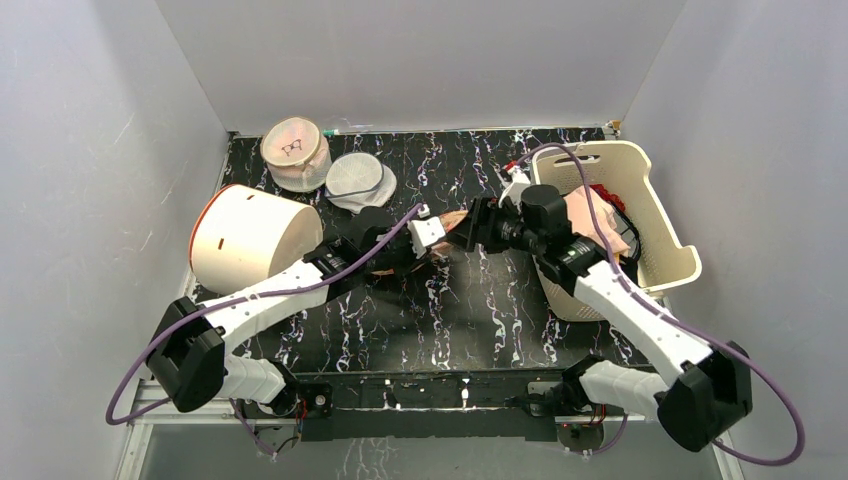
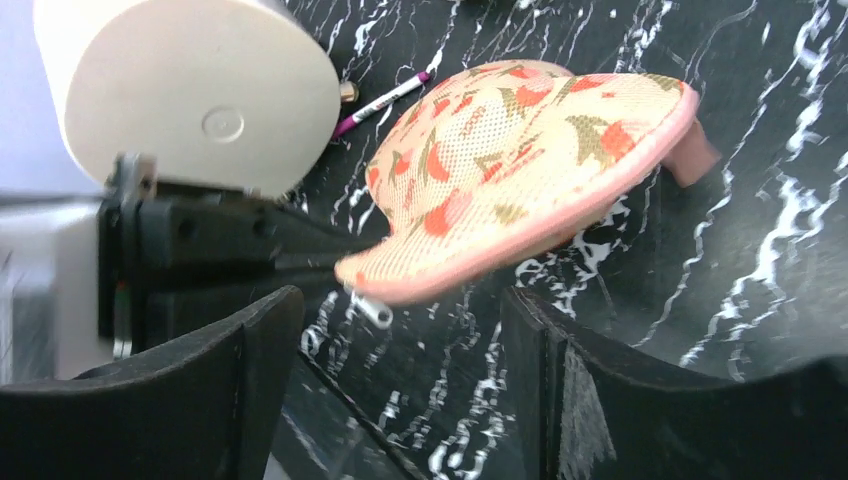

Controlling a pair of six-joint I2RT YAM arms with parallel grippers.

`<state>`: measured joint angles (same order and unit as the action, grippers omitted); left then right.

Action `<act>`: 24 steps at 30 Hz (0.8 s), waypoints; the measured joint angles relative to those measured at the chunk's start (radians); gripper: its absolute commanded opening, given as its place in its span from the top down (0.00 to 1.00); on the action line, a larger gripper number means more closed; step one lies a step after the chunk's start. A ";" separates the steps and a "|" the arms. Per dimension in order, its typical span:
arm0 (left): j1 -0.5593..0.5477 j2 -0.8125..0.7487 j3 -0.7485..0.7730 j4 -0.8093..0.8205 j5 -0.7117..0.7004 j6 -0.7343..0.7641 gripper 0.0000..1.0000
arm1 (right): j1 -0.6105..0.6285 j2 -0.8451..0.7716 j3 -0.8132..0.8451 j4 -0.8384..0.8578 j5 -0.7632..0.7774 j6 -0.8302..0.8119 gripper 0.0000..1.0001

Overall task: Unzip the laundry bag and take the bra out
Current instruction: Unzip the laundry bag at the center of the board.

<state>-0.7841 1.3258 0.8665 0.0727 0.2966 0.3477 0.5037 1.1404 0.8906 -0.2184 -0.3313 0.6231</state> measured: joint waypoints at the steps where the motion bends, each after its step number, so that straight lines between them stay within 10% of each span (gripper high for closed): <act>1: 0.002 0.000 0.002 -0.004 -0.001 -0.005 1.00 | 0.000 -0.021 0.000 -0.013 -0.006 -0.045 0.27; 13: 0.015 0.013 0.040 -0.029 -0.013 -0.058 1.00 | 0.051 -0.398 -0.309 0.314 -0.131 -0.523 0.38; 24: 0.016 0.013 0.040 -0.029 -0.051 -0.061 1.00 | 0.202 -0.251 -0.375 0.535 -0.099 -1.011 0.48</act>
<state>-0.7681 1.3384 0.9070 0.0437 0.2451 0.2867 0.7055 0.8890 0.5156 0.3168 -0.4301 -0.3882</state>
